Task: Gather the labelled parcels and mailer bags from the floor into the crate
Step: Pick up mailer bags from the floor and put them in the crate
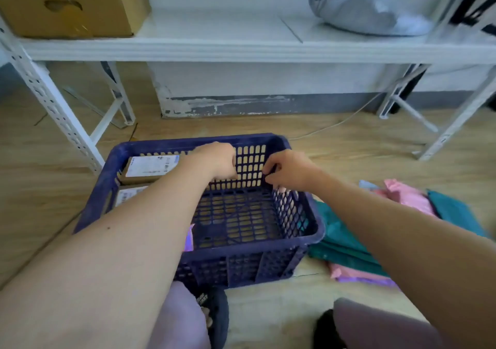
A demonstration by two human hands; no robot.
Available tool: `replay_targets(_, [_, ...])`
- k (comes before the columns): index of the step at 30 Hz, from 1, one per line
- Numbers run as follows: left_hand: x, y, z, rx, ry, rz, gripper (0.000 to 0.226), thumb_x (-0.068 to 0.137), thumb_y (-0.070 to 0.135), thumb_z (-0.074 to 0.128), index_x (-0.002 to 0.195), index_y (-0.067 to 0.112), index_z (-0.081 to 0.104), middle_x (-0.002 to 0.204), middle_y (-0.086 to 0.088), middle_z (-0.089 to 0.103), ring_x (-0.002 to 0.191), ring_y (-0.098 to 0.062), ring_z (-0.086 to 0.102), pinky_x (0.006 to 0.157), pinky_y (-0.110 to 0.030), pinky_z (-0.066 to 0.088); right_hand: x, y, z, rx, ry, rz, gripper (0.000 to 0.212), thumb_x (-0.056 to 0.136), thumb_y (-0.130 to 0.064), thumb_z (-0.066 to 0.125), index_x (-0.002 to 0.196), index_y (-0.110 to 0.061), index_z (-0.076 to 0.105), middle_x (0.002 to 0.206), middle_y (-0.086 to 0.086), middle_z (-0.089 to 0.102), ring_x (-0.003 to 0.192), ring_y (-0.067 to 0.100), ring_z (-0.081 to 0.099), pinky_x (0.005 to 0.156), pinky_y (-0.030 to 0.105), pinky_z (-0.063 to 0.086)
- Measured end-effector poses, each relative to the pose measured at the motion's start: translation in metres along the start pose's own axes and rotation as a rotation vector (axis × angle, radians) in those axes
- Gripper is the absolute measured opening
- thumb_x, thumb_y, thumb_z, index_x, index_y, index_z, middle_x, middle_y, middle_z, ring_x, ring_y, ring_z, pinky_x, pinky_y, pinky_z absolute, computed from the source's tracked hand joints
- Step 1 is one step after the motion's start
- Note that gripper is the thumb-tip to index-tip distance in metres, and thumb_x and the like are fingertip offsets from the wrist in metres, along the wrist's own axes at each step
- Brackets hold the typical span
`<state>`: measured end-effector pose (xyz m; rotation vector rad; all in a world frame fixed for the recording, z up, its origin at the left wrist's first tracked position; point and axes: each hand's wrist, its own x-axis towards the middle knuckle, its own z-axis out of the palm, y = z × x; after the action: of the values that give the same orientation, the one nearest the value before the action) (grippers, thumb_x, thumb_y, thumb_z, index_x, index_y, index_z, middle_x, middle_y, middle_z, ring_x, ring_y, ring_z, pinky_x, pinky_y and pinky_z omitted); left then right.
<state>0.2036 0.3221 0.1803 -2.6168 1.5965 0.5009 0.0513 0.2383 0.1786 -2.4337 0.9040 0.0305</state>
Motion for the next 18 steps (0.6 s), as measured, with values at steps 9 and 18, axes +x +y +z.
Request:
replay_targets(9, [0.0,0.121,-0.016,0.0,0.067,0.345,0.03,0.088,0.03,0.06,0.117,0.02,0.062,0.117,0.001,0.062,0.106,-0.022,0.058,0.078,-0.03,0.045,-0.066,0.096,-0.053,0.104,0.175,0.281,0.015,0.084,-0.008,0.059,0.096,-0.013,0.066,0.06,-0.004,0.062,0.048,0.008,0.059,0.051,0.016,0.048])
replay_targets(18, [0.018,0.197,0.019,-0.038,0.089,0.498,0.059,0.088,0.024,0.058,0.143,0.021,0.034,0.138,-0.005,0.047,0.118,-0.026,0.052,0.092,-0.038,0.047,-0.099,0.175,-0.072,0.123,0.353,0.489,0.02,0.081,-0.008,0.059,0.074,-0.027,0.06,0.063,-0.004,0.064,0.034,-0.005,0.053,0.062,0.024,0.054])
